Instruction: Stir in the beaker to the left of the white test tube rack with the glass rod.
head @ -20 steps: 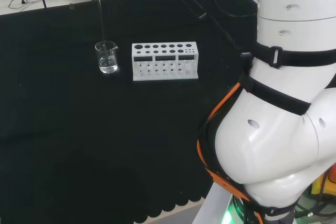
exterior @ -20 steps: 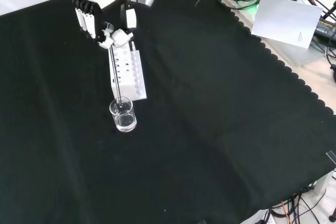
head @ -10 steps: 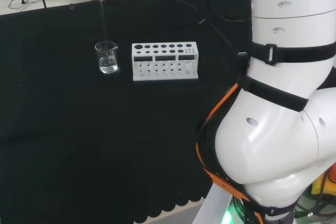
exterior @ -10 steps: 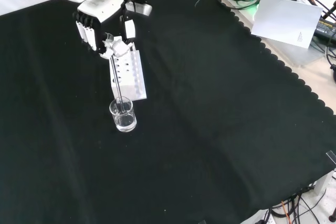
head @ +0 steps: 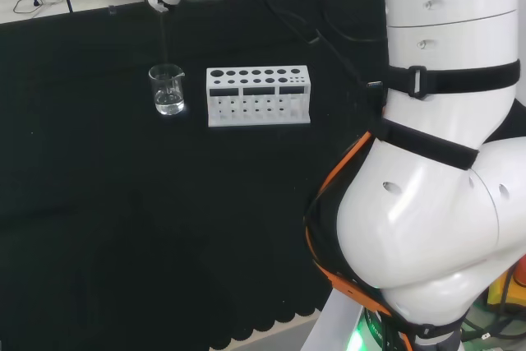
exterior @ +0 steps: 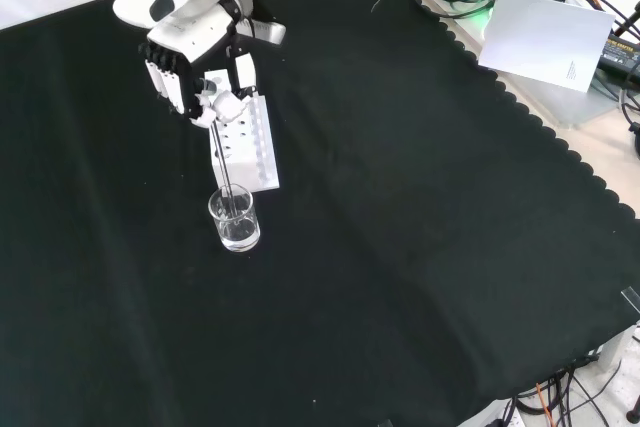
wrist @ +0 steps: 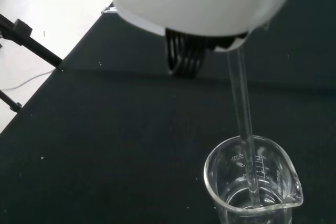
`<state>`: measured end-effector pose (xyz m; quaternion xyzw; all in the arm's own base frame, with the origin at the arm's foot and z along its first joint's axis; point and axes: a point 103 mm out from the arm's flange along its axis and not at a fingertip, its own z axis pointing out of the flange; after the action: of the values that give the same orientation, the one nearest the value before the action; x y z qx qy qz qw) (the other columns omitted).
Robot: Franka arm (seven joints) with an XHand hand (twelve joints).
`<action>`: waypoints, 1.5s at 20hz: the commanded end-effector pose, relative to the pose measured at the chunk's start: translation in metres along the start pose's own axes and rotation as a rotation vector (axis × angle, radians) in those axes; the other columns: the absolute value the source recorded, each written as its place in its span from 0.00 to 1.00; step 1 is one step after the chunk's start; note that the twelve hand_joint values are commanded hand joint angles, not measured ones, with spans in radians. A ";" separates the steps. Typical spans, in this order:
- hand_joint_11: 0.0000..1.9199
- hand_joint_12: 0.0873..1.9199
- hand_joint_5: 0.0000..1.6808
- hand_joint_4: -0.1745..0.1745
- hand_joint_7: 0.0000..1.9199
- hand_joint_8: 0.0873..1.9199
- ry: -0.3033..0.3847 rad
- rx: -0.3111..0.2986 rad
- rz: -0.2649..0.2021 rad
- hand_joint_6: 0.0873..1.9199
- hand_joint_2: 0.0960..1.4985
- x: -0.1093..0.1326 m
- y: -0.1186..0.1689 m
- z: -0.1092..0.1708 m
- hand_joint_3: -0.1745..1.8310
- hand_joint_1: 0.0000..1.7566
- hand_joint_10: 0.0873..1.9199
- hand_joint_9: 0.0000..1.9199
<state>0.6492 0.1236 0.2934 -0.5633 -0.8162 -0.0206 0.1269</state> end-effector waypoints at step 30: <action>0.72 0.48 0.73 0.00 0.73 0.43 -0.038 0.040 -0.023 0.39 0.22 0.025 0.017 0.022 0.64 0.76 0.31 0.92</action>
<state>0.6382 0.1528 0.2825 -0.5541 -0.8229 0.0025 0.1260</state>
